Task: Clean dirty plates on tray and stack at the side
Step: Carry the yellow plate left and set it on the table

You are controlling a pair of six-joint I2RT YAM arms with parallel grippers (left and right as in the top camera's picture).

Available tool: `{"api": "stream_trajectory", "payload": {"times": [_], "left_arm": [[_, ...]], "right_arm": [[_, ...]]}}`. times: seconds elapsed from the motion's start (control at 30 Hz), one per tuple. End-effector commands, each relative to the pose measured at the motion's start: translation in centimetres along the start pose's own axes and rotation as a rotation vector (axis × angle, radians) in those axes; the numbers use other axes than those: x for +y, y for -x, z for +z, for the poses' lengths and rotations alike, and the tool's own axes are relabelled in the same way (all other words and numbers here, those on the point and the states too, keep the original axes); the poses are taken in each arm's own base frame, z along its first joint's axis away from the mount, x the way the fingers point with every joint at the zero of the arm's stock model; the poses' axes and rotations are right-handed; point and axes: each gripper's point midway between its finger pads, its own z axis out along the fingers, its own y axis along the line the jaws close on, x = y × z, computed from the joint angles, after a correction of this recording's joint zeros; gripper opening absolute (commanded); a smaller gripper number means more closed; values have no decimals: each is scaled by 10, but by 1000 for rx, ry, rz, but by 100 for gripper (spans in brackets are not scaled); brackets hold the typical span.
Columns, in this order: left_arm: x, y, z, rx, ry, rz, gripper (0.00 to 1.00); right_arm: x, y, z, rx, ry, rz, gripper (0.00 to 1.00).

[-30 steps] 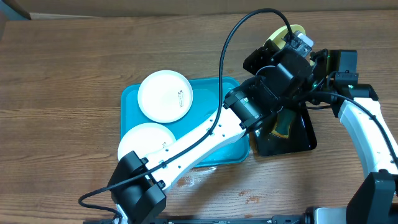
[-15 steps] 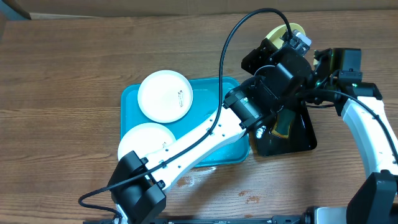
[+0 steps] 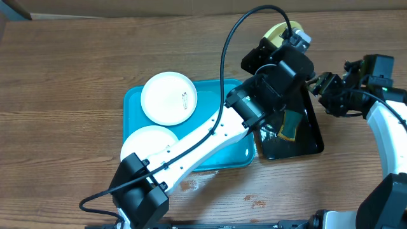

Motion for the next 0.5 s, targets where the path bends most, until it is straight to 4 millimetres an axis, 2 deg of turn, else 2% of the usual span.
{"api": "stream_trajectory", "payload": {"times": [0.0,0.17,0.27,0.4,0.47], "left_arm": [[18,-1,3,24,27,-130,4],[19,-26,5,144,-164,-280,4],[36,-27,3,181,-301,-412,4],[84,-28,-3,199,-441,-590,4],[116,-36,-5,219,-482,-675,4]], "right_arm": [[-10,10,-11,-45,-84,-79,73],[-45,10,-11,-76,-284,-100,73],[-61,11,-7,-100,-348,-99,67],[-80,3,5,-90,-385,-71,46],[-88,-2,10,-84,-401,-40,24]]}}
